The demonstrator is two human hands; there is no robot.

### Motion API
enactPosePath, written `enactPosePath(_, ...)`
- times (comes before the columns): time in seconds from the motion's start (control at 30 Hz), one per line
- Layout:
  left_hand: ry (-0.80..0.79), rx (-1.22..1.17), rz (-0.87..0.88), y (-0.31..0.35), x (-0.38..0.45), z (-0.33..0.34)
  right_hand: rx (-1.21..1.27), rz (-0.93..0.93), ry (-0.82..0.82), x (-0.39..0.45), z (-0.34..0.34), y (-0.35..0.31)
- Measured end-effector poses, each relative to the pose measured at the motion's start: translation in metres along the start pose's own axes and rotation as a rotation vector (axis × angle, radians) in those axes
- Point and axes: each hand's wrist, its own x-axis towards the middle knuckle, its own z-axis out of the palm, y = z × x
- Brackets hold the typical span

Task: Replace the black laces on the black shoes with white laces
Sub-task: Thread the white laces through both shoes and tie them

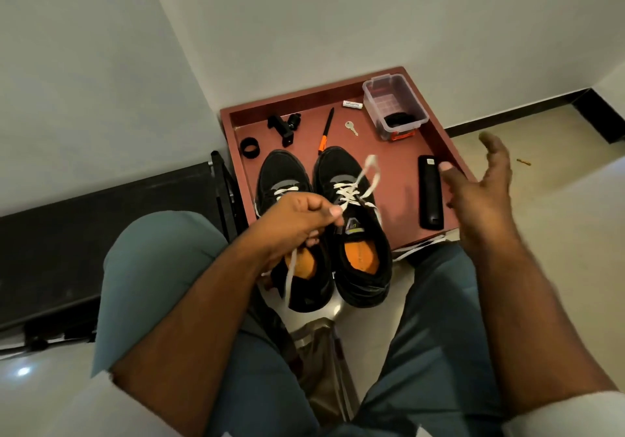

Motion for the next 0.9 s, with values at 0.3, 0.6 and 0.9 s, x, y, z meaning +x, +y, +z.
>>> enactPosePath(0.3,-0.014,0.16,-0.003,0.009,0.013,0.005,-0.317,-0.314,-0.536,-0.014,0.022,0.026)
enactPosePath(0.6,0.078,0.236,-0.005,-0.004,0.029,-0.002,-0.547,-0.514,-0.38,-0.011,0.028,0.029)
enactPosePath(0.9,0.374,0.105,-0.063,-0.026,0.052,0.011,-0.074,-0.227,-0.386,-0.006,0.05,0.047)
